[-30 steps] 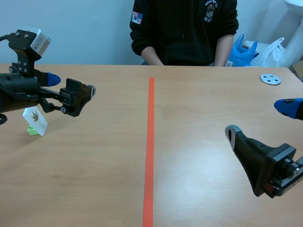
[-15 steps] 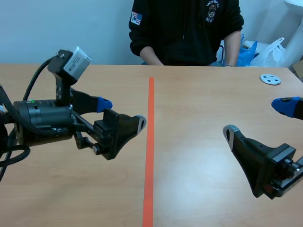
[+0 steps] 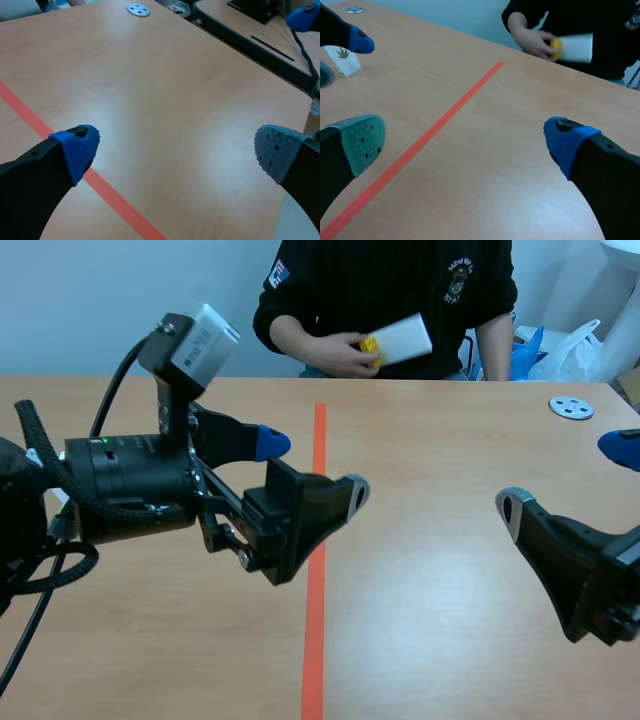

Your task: Sort the leaf by its shape. The table is split by an orange tape line. A compound leaf with several leaflets goes to the left side, a simple leaf with one blade goes to the right side. Return to the home posture when a red brick is placed on the table.

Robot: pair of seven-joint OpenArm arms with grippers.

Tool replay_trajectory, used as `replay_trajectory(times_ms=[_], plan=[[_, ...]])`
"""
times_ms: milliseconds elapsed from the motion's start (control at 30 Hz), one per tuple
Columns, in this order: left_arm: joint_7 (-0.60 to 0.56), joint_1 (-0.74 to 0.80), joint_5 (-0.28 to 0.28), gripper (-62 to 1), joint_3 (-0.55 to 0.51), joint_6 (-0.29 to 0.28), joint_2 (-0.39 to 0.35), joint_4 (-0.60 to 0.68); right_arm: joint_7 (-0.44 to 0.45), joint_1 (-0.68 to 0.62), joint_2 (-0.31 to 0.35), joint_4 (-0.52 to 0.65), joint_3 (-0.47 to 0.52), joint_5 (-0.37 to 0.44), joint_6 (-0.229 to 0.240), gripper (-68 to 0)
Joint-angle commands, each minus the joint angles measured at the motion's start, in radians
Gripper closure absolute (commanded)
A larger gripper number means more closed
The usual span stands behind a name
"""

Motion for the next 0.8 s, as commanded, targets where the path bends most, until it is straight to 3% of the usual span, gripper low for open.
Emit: replay_trajectory(times_ms=[0, 200, 767], plan=[[-0.022, 0.008, 0.026, -62.3, 0.006, 0.000, 0.025, 0.022, 0.014, -0.005, 0.007, 0.023, 0.009, 0.008, 0.010, -67.9], [-0.054, 0.008, 0.037, -62.3, 0.024, -0.001, 0.069, 0.022, 0.015, -0.005, 0.008, 0.023, 0.009, 0.008, 0.010, -67.9], [-0.076, 0.007, 0.022, -62.3, 0.024, 0.011, 0.065, 0.022, 0.015, -0.005, 0.007, 0.023, 0.009, 0.008, 0.010, -67.9]])
